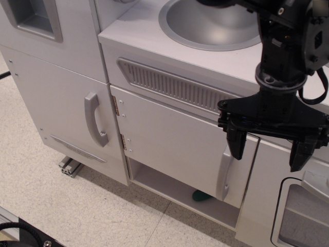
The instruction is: Open cabinet
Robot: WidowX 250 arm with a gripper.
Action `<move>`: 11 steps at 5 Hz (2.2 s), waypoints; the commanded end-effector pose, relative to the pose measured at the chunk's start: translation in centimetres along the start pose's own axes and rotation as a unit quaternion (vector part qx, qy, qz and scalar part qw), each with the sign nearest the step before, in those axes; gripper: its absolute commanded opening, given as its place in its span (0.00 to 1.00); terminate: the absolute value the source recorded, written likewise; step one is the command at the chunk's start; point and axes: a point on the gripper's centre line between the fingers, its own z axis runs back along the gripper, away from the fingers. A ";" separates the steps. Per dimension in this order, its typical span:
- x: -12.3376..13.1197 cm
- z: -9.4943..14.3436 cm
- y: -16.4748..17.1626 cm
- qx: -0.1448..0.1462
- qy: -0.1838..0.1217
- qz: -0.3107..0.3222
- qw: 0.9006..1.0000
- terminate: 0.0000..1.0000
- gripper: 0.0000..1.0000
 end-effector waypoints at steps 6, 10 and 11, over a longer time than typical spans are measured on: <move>3.4 -7.5 6.0 -0.019 -0.105 -0.092 0.990 0.00 1.00; 5.1 -10.1 4.8 -0.010 -0.141 -0.081 0.987 0.00 0.00; 4.9 -10.1 4.8 -0.020 -0.125 -0.085 0.988 0.00 0.00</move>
